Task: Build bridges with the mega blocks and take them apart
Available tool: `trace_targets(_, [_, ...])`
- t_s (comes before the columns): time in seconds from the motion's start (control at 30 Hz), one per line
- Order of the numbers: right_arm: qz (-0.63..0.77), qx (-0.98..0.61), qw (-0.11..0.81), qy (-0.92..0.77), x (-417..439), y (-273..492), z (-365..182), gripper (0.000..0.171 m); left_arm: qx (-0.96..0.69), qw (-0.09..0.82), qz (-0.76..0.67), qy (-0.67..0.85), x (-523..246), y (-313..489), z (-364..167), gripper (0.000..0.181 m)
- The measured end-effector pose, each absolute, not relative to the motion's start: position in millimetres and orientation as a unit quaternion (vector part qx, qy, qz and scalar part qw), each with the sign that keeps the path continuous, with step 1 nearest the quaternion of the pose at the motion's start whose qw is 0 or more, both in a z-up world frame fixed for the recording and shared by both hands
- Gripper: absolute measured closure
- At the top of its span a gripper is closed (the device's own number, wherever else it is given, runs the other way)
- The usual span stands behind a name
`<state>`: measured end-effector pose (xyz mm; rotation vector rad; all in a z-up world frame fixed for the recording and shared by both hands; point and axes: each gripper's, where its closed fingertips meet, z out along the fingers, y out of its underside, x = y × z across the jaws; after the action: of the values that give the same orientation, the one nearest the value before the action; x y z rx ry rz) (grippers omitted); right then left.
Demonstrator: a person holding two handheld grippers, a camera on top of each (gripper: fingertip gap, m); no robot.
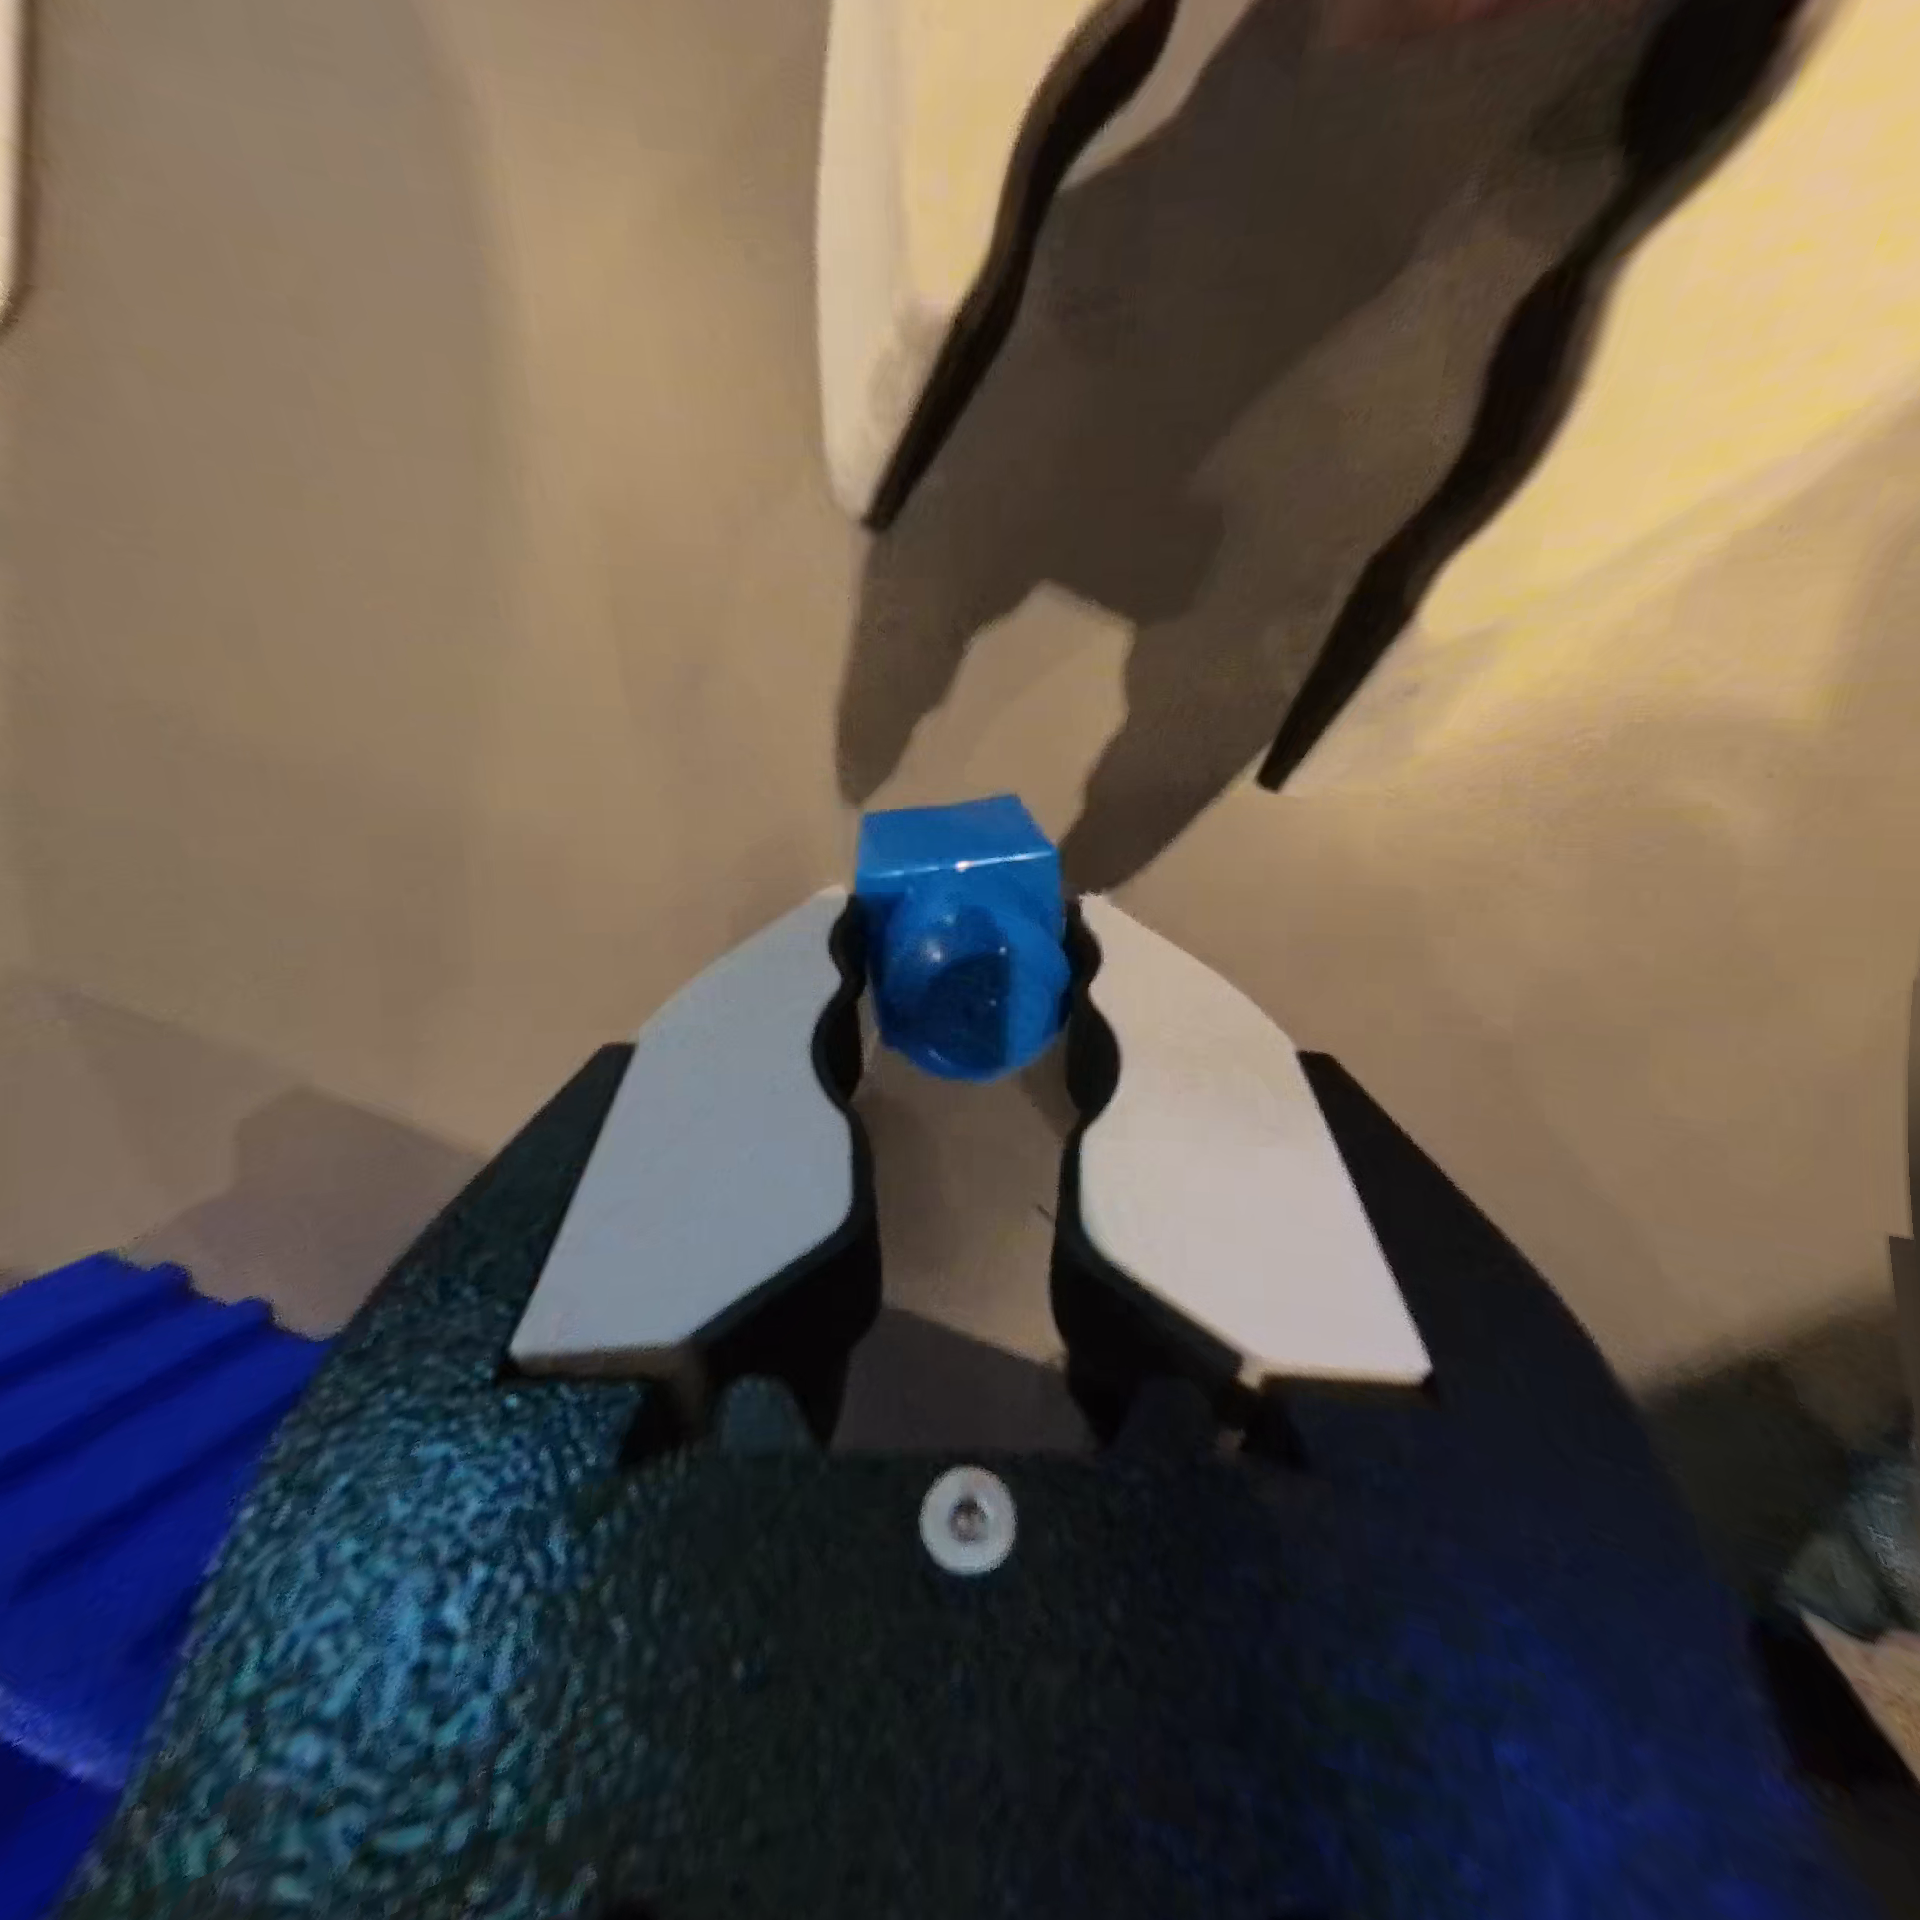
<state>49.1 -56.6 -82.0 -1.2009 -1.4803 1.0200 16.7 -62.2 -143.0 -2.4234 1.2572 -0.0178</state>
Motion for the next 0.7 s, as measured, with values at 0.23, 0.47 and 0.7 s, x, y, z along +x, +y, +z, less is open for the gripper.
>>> trace_targets(0.23, [0.392,-0.504,0.471,-0.608,44.8,-55.4,-87.6,0.126,-0.877,0.176,-0.024,0.447,26.0,-51.3,-164.6,0.145])
trace_targets(0.47, [0.386,-0.508,0.465,-0.614,43.6,-55.4,-92.8,0.127,-0.865,0.193,-0.021,0.463,29.8,-49.2,-164.4,0.144])
trace_targets(0.7, [0.393,-0.510,0.462,-0.609,44.3,-54.6,-92.0,0.127,-0.865,0.199,-0.024,0.461,29.9,-48.0,-164.4,0.144])
